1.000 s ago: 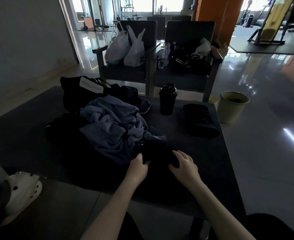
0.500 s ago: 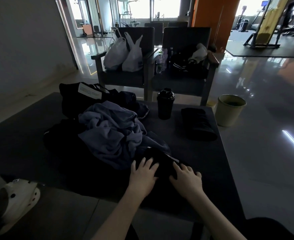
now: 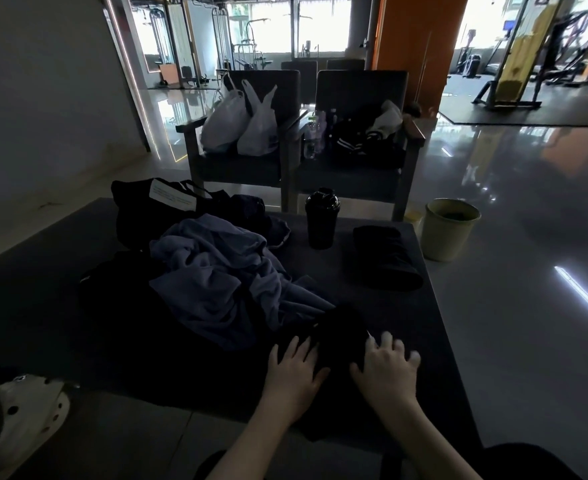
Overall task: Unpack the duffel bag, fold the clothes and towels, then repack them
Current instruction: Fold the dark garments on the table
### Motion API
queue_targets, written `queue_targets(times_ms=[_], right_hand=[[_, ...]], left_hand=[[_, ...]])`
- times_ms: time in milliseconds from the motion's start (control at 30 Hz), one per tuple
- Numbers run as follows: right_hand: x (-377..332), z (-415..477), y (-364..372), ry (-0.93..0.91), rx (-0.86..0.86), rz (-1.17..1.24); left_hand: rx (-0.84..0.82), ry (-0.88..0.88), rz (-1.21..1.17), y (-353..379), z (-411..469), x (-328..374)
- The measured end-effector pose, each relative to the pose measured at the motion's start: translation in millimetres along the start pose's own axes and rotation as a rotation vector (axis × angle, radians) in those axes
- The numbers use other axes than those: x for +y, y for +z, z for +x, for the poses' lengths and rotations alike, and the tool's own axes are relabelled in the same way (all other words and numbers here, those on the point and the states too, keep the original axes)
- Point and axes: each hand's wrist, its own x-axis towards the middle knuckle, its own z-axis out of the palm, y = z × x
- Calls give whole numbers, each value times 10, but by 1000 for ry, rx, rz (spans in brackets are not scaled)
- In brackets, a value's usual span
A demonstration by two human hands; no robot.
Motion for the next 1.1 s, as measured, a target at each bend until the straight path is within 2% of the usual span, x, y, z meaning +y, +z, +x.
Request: queue_targets(times_ms=[133, 200, 267, 333, 433, 500, 567, 833, 900, 1000, 1100], right_hand=[[9, 190, -43, -330, 143, 106], [16, 268, -6, -402, 45, 87], [62, 298, 113, -353, -102, 147], [89, 292, 185, -298, -106, 188], [53, 264, 195, -239, -121, 238], [41, 237, 209, -200, -125, 261], [38, 203, 225, -166, -121, 279], [10, 162, 238, -112, -130, 312], [5, 150, 232, -108, -133, 333], [21, 109, 222, -84, -125, 380], [38, 54, 193, 8, -95, 463]], left_hand=[[0, 71, 26, -23, 53, -86], [5, 89, 61, -21, 99, -98], [4, 82, 82, -54, 121, -90], [52, 58, 109, -59, 145, -66], [300, -27, 142, -53, 127, 59], [256, -91, 16, -28, 97, 105], [102, -114, -102, 2, 93, 87], [79, -59, -124, 73, 131, -65], [110, -114, -159, 59, 87, -38], [124, -323, -229, 55, -62, 64], [148, -443, -225, 41, -121, 127]])
